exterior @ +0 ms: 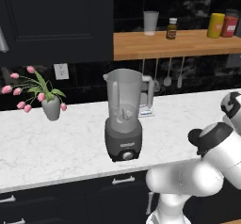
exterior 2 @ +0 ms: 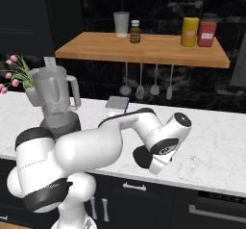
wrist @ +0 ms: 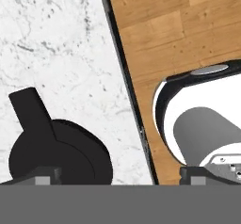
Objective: Close the lid blender by securely placing the lid on top.
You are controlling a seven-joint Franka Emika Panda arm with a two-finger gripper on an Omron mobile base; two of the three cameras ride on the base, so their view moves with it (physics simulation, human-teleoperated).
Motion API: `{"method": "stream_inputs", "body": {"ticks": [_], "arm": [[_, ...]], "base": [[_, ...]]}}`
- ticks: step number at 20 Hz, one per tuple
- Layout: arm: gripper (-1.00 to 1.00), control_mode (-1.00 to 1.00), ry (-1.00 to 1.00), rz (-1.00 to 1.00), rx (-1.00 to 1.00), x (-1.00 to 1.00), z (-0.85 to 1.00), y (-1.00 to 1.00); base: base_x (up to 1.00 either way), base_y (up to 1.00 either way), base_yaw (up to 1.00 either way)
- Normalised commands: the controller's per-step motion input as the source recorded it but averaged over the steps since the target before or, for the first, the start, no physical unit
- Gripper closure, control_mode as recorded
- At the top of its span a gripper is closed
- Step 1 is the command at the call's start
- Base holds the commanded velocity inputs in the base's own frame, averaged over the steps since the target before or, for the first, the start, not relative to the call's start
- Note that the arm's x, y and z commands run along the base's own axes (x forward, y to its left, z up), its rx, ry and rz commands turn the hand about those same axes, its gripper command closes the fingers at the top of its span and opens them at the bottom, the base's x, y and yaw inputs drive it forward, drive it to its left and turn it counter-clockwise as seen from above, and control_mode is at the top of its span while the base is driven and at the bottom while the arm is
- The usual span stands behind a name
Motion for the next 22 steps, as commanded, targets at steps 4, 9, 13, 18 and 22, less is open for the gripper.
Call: {"method": "stream_inputs", "body": {"ticks": [4,9,13,18,22], "arm": [[-1.00,-1.00,0.00,0.00,0.00,0.38,-0.14,-0.25],[-1.00,-1.00,0.00,0.04,0.00,0.37,-0.02,-0.25],[-1.00,-1.00,0.02,0.04,0.00,0.41,-0.26,0.00],[-1.00,-1.00,0.00,0.04,0.00,0.23,-0.38,0.00],[-1.00,-1.00,0.00,0.03,0.00,0.07,-0.35,0.00]], "base": [[0.00,0.00,0.00],[0.00,0.00,0.00],[0.00,0.00,0.00],[0.00,0.00,0.00],[0.00,0.00,0.00]]}}
